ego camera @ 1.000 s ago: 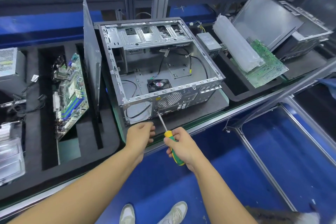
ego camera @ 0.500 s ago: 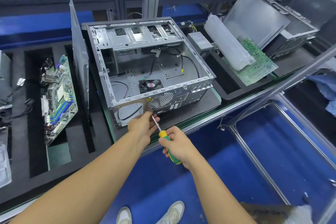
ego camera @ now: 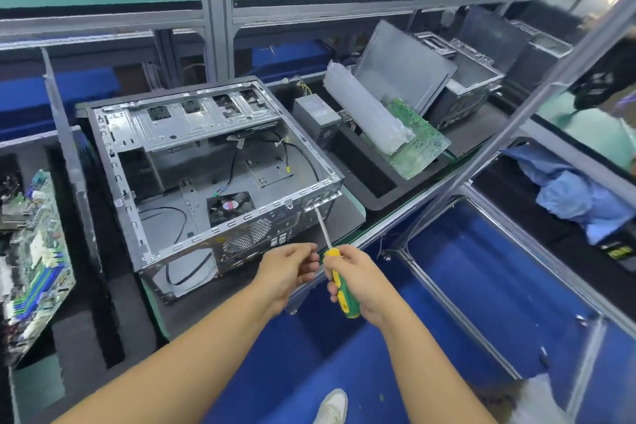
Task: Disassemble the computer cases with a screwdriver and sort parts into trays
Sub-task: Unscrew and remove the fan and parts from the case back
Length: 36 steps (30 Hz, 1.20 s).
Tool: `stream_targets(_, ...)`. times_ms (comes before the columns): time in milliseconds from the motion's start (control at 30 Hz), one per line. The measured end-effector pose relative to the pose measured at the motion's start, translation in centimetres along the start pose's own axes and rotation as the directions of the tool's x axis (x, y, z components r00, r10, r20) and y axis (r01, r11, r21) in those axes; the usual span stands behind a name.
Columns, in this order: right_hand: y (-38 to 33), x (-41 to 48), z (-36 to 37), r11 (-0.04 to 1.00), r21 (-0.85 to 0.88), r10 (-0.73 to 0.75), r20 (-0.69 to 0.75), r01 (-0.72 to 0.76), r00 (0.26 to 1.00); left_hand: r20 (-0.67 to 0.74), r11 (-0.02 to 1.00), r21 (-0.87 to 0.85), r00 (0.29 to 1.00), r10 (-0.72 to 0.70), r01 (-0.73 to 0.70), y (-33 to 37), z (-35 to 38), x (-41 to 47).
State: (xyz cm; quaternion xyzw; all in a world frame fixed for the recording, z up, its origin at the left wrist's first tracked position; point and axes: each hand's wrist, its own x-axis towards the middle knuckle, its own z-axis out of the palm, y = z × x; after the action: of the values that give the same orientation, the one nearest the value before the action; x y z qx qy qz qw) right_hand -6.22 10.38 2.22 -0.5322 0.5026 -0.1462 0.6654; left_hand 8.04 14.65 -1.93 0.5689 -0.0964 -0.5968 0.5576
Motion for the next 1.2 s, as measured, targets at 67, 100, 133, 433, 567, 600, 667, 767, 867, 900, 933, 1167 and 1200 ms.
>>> stream_targets(67,-1.4,1.1,-2.0,0.998,0.062,-0.009,-0.034,0.011,0.999,0.048,1.000,0.014,0.999,0.019,-0.020,1.3,2.7,1.5)
stream_targets(100,-2.2,2.2,-3.6,0.996,0.086,-0.022,-0.056,0.026,0.998,0.056,0.999,0.021,0.998,0.028,-0.029,1.9,4.5,2.9)
stream_targets(133,-2.7,2.9,-4.5,0.992,0.117,-0.031,-0.083,0.040,0.996,0.047,0.999,0.024,0.998,0.029,-0.030,2.3,5.8,3.9)
stream_targets(433,-6.6,14.0,-20.2,0.962,0.270,0.033,-0.276,0.044,0.961,-0.220,0.997,0.044,0.974,-0.059,0.070,2.5,20.3,18.0)
stream_targets(567,-7.6,18.2,-25.6,0.983,0.179,0.074,-0.251,-0.029,0.965,-0.374,0.967,0.230,0.927,-0.015,0.108,3.5,22.1,22.6)
stream_targets(600,-7.9,19.2,-26.5,0.987,0.157,0.080,-0.237,-0.043,0.968,-0.393,0.957,0.267,0.920,-0.001,0.115,3.8,22.2,23.3)
stream_targets(667,-8.6,21.2,-27.6,0.991,0.115,0.094,-0.204,-0.072,0.974,-0.430,0.941,0.307,0.903,0.003,0.144,4.1,22.4,24.0)
stream_targets(767,-10.2,23.4,-27.5,0.994,0.098,0.067,-0.161,-0.052,0.985,-0.457,0.912,0.375,0.889,0.026,0.166,4.9,23.0,24.1)
stream_targets(867,-12.6,24.7,-25.8,0.998,0.060,-0.025,-0.071,0.029,0.997,-0.368,0.936,0.342,0.929,0.046,0.089,7.4,24.1,22.4)
stream_targets(900,-13.4,24.7,-25.2,0.997,0.054,-0.063,-0.021,0.064,0.998,-0.312,0.934,0.354,0.948,0.072,0.046,8.5,24.7,21.7)
stream_targets(933,-14.3,24.9,-24.1,0.994,0.050,-0.096,0.052,0.093,0.994,-0.275,0.922,0.387,0.954,0.123,-0.007,9.8,24.7,20.8)
stream_targets(1167,-18.9,23.8,-14.7,0.986,-0.033,-0.140,0.379,0.165,0.915,-0.213,0.519,0.848,0.829,0.518,-0.106,17.3,16.2,14.3)
stream_targets(1200,-19.4,23.4,-13.4,0.983,-0.063,-0.130,0.426,0.173,0.896,-0.226,0.434,0.900,0.815,0.533,-0.034,17.9,13.8,13.5)
